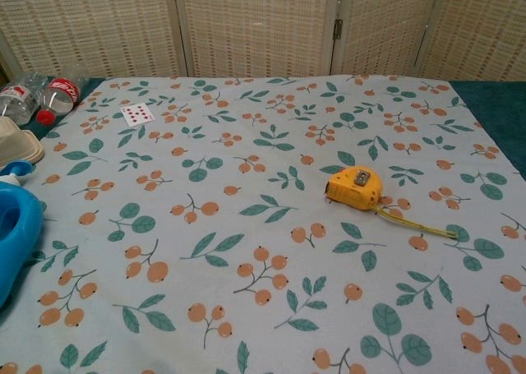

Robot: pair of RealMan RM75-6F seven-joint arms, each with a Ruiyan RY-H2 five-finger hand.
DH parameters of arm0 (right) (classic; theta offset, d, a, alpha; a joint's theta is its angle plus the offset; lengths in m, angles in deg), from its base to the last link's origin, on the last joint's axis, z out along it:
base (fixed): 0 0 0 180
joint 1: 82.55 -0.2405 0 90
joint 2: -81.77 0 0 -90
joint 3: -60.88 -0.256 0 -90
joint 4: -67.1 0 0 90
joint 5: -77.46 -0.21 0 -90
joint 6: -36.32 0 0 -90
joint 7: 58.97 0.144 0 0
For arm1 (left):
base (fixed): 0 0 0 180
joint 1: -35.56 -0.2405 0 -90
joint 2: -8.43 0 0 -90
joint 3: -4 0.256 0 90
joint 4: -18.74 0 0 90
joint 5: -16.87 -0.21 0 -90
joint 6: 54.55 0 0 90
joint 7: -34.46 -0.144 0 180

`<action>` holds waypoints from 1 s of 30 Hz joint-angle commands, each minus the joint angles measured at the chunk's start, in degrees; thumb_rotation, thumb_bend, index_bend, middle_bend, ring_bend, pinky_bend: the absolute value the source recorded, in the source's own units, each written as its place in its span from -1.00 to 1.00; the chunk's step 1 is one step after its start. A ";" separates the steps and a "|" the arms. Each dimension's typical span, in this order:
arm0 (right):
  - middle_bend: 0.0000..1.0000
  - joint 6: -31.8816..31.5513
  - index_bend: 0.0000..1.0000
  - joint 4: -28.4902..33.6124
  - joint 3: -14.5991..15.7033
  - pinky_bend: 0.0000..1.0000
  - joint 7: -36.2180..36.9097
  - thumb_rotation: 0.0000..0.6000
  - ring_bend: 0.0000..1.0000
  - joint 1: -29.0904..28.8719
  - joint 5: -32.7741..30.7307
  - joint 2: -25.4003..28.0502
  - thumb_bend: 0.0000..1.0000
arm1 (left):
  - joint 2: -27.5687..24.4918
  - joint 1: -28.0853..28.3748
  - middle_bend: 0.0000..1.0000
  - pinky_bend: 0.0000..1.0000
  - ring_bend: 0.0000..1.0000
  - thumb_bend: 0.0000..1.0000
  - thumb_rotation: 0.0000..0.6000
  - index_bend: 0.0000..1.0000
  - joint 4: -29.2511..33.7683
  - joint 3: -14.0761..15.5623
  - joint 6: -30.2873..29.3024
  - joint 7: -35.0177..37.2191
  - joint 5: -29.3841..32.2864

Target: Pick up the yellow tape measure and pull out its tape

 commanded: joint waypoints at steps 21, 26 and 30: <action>-0.81 4.74 -0.82 1.18 -0.24 -0.99 -2.12 1.00 -0.75 -3.05 -0.02 -1.25 -0.18 | 2.21 0.28 -0.79 -1.00 -0.75 -0.52 1.00 -0.54 -2.30 -0.58 -1.52 0.10 -0.71; -0.83 9.62 -0.90 2.22 -1.18 -0.99 -7.13 1.00 -0.77 -6.13 -2.57 -4.11 -0.18 | 2.14 0.28 -0.79 -1.00 -0.75 -0.52 1.00 -0.54 -2.00 -0.13 -1.11 0.46 -0.94; -0.93 14.36 -0.97 2.48 -2.17 -1.00 -9.95 1.00 -0.91 -9.46 -4.53 -6.54 -0.18 | 1.87 0.17 -0.79 -1.00 -0.75 -0.52 1.00 -0.54 -1.67 -0.10 -1.39 0.47 -1.09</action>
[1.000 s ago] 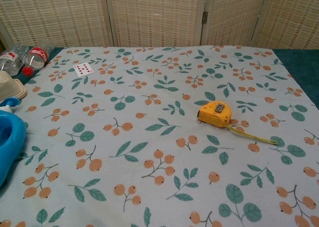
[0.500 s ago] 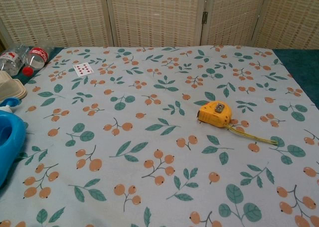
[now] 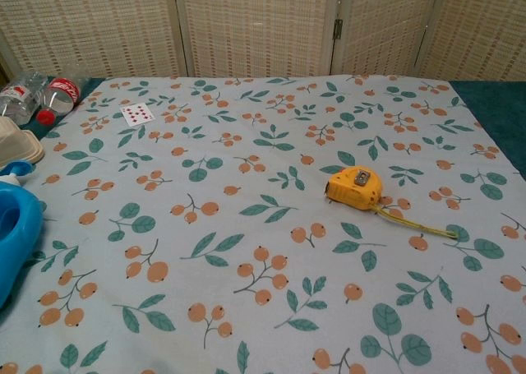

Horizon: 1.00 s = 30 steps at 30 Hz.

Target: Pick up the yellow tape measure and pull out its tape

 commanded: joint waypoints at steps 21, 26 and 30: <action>-1.00 17.35 -1.00 -9.49 -9.54 -1.00 -22.04 1.00 -1.00 -20.64 -23.42 -26.02 -0.33 | -1.15 -1.20 -0.79 -1.00 -0.75 -0.52 1.00 -0.54 1.35 0.65 -0.93 0.32 0.04; -1.00 17.64 -1.00 -13.66 -10.30 -1.00 -24.32 1.00 -1.00 -23.49 -26.11 -30.58 -0.33 | -1.11 -1.45 -0.79 -1.00 -0.74 -0.52 1.00 -0.53 0.98 0.60 -1.08 0.54 0.32; -1.00 18.20 -1.00 -16.67 -10.78 -1.00 -25.68 1.00 -1.00 -25.39 -28.12 -33.22 -0.33 | -1.00 -1.54 -0.79 -1.00 -0.74 -0.52 1.00 -0.53 0.66 0.68 -0.96 0.78 0.39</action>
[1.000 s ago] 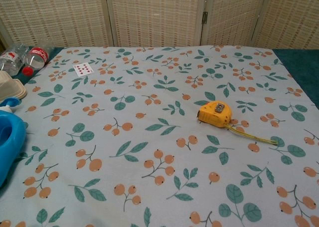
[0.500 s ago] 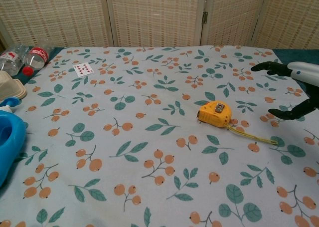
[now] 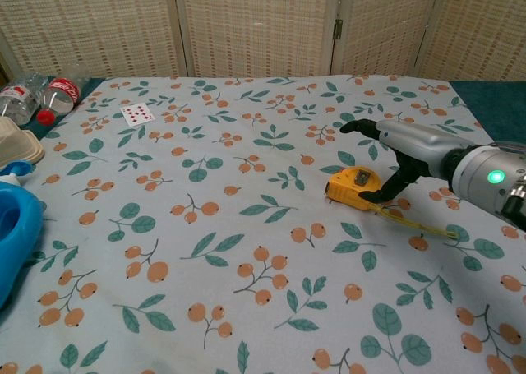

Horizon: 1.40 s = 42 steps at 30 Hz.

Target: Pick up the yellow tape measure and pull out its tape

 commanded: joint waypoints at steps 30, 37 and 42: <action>-0.80 2.25 -0.83 -6.42 2.20 -1.00 -4.61 1.00 -0.90 -4.17 -6.21 -0.78 -0.34 | 0.86 -0.45 -0.79 -1.00 -0.74 -0.52 1.00 -0.54 -1.07 0.19 0.27 0.65 0.19; -0.69 2.71 -0.67 -7.37 2.38 -1.00 -3.88 1.00 -0.86 -4.83 -5.81 -1.38 -0.34 | 0.83 -0.44 -0.79 -1.00 -0.74 -0.52 1.00 -0.55 -0.69 0.17 0.26 0.14 0.10; -0.63 2.74 -0.59 -8.07 2.69 -1.00 -3.81 1.00 -0.82 -5.04 -5.92 -1.95 -0.34 | 0.78 -0.57 -0.79 -1.00 -0.75 -0.52 1.00 -0.56 -0.69 0.23 0.26 0.20 0.18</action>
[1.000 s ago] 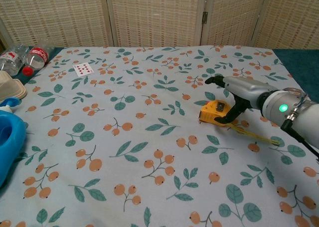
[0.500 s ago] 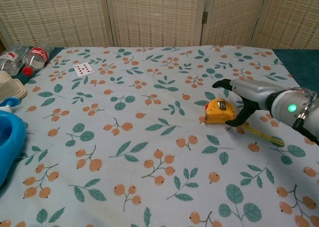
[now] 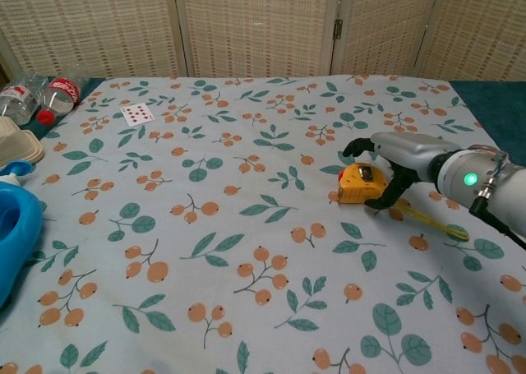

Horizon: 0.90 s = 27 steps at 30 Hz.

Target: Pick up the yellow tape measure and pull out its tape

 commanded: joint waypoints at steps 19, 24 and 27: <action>-0.01 -5.65 0.18 6.43 -2.91 -1.00 18.88 1.00 -0.35 4.03 9.30 0.33 -0.30 | -0.72 4.80 -0.76 -1.00 -0.70 -0.52 1.00 -0.53 5.30 -2.91 2.66 7.44 -2.99; 0.00 -8.50 0.19 8.94 -4.58 -0.99 29.65 1.00 -0.34 5.66 13.99 -1.19 -0.30 | 0.03 9.56 -0.76 -1.00 -0.69 -0.52 1.00 -0.54 8.57 -5.70 5.81 9.52 -4.02; -0.01 -10.68 0.20 8.76 -5.57 -0.96 33.93 1.00 -0.33 6.02 15.76 -3.56 -0.30 | 1.18 12.48 -0.76 -1.00 -0.70 -0.52 1.00 -0.56 10.14 -7.17 7.76 9.80 -4.51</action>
